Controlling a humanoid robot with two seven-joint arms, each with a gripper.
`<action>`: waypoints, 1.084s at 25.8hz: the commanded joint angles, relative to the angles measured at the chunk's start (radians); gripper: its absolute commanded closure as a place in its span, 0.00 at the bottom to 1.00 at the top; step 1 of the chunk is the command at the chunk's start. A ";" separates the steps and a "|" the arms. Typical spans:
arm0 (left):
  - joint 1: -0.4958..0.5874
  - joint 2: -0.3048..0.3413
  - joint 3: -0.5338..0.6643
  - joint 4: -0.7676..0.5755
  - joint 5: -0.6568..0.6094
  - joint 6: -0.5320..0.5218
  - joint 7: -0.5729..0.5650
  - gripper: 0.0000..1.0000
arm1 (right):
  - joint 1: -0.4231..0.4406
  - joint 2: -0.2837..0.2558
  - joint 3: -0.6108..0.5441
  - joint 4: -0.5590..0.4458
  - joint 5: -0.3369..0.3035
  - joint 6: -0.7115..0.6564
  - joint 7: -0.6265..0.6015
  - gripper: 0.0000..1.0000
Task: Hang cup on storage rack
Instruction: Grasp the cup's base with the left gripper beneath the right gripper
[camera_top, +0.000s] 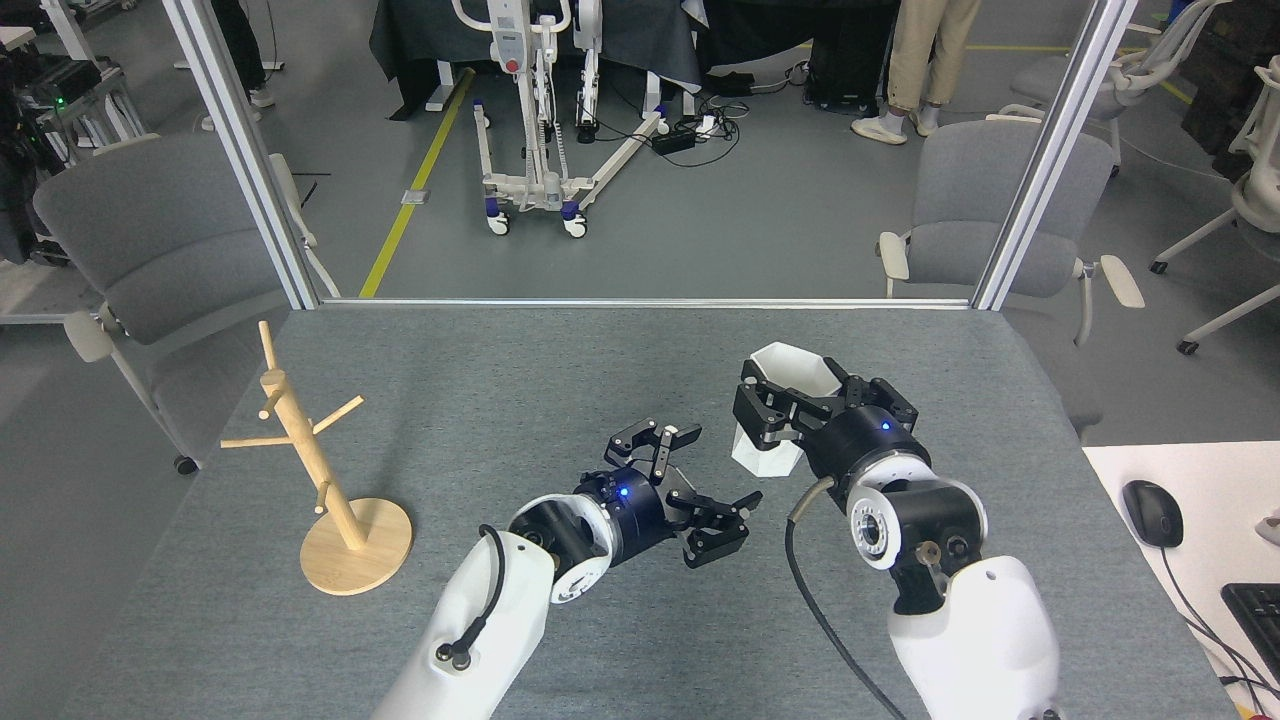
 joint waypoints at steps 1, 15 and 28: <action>0.008 0.017 0.058 -0.021 0.004 -0.050 0.003 0.01 | 0.000 0.008 0.002 0.001 0.000 0.000 -0.002 1.00; 0.054 -0.023 0.069 -0.148 -0.007 -0.126 -0.017 0.01 | 0.000 0.013 0.003 0.007 0.000 -0.002 -0.003 1.00; -0.023 -0.041 0.004 -0.078 -0.002 -0.121 -0.046 0.01 | 0.003 0.034 0.015 0.006 0.000 -0.002 -0.003 1.00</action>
